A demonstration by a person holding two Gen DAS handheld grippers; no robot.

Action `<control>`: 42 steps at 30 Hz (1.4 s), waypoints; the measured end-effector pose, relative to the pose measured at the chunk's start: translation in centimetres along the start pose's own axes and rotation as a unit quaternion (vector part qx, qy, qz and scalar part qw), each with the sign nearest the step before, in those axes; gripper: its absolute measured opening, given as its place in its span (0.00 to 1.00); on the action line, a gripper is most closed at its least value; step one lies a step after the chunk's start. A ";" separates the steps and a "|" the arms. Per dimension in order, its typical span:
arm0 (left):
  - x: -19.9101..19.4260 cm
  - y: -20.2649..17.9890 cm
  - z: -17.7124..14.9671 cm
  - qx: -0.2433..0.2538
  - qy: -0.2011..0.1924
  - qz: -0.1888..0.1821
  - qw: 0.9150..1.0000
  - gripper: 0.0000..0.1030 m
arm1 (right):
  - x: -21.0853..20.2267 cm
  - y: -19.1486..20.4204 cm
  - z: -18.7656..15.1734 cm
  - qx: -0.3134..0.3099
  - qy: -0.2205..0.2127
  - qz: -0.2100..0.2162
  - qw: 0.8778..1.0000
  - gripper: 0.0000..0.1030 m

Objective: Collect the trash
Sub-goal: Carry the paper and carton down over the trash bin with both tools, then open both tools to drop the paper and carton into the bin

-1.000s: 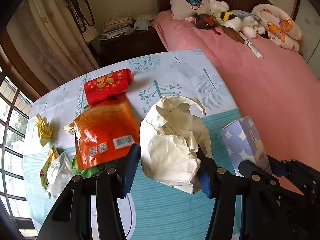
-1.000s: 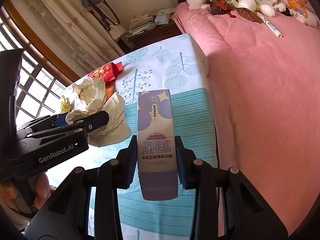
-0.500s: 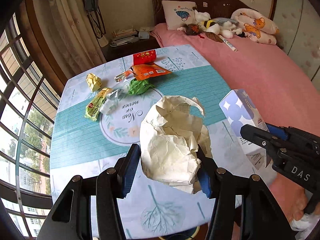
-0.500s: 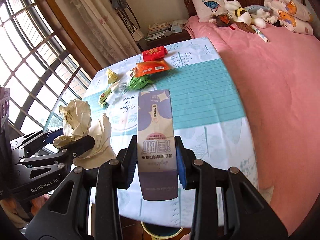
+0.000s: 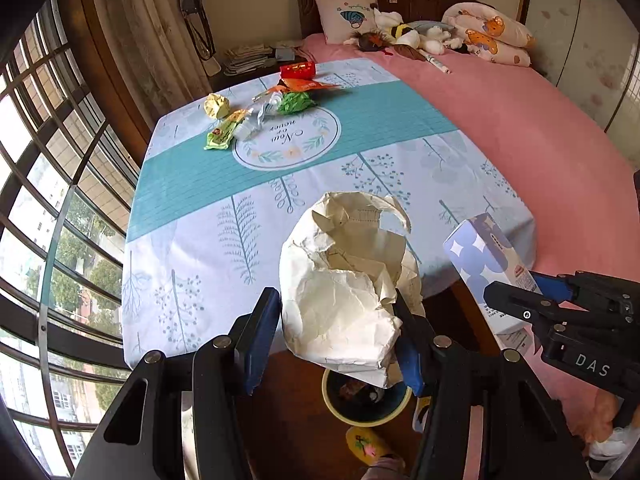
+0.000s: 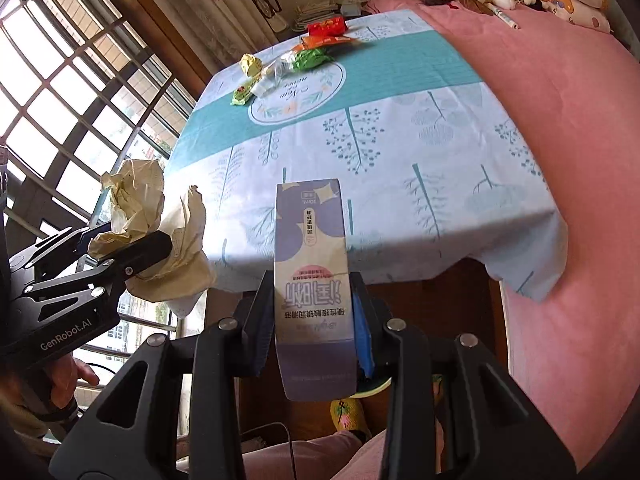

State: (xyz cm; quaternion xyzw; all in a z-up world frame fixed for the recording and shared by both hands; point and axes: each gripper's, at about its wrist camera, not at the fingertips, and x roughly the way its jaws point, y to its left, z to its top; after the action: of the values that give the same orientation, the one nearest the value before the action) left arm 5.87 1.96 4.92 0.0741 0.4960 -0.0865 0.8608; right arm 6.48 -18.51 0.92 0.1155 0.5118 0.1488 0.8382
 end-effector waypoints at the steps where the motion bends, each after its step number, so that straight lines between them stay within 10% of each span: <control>1: -0.1 0.0 -0.9 -0.004 0.007 -0.002 1.000 0.52 | 0.0 0.0 -0.5 -0.002 0.005 0.000 1.000 0.30; 13: 2.9 -1.3 -6.9 -0.071 0.053 0.029 0.996 0.52 | 4.4 -2.6 -6.7 -0.028 0.093 0.015 0.995 0.30; 33: 29.1 -2.9 -19.7 -0.083 0.144 -0.011 0.986 0.54 | 28.9 -12.3 -19.6 0.069 0.168 -0.012 0.983 0.31; 36: 32.5 -3.3 -21.1 -0.073 0.157 -0.025 0.985 0.59 | 32.1 -13.7 -21.2 0.086 0.175 -0.017 0.981 0.31; 38: 34.0 -3.3 -21.9 -0.060 0.161 -0.021 0.985 0.83 | 33.8 -14.6 -22.3 0.105 0.183 -0.018 0.977 0.35; 42: 35.9 -3.2 -22.8 -0.052 0.158 -0.013 0.986 0.86 | 35.3 -15.7 -23.3 0.110 0.189 -0.027 0.976 0.55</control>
State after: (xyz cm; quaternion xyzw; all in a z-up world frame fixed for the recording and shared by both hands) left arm 3.64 1.05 -37.66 0.0353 0.6305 -0.0588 0.7732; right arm 3.04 -19.18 -44.07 0.1627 0.6769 0.0881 0.7124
